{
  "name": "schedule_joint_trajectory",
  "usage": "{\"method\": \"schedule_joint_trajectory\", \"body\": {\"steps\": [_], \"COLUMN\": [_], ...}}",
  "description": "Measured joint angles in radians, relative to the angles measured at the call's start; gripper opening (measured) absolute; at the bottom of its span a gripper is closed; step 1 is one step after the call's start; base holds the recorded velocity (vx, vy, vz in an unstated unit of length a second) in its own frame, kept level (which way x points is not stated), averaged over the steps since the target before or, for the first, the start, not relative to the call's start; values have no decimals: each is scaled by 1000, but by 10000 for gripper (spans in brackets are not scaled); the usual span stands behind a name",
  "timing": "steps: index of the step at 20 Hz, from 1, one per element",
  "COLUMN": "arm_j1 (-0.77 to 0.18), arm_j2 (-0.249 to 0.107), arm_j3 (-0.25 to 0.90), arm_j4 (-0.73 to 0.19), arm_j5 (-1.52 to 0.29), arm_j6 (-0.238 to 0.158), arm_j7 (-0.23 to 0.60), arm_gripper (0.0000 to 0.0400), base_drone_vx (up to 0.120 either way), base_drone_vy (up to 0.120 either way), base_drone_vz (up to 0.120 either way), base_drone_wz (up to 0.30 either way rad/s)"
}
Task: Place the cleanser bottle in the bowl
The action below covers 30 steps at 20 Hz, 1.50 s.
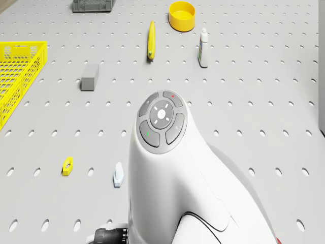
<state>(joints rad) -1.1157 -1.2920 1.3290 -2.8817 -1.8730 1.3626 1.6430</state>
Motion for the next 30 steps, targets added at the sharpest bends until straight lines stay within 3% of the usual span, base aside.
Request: {"method": "schedule_joint_trajectory", "body": {"steps": [6,27,30], "arm_j1": [-6,-24,-26], "arm_j2": [-22,-91,-99], "arm_j3": [5,20,21], "arm_j4": [1,5,6], "arm_j5": [11,41,45], "arm_j6": [21,84,92], "arm_j7": [6,21,23], "arm_gripper": [400,400,400], "base_drone_vx": [120,120,120], "base_drone_vy": [0,0,-107], "base_drone_vz": [-60,0,0], "base_drone_wz": [0,0,0]}}
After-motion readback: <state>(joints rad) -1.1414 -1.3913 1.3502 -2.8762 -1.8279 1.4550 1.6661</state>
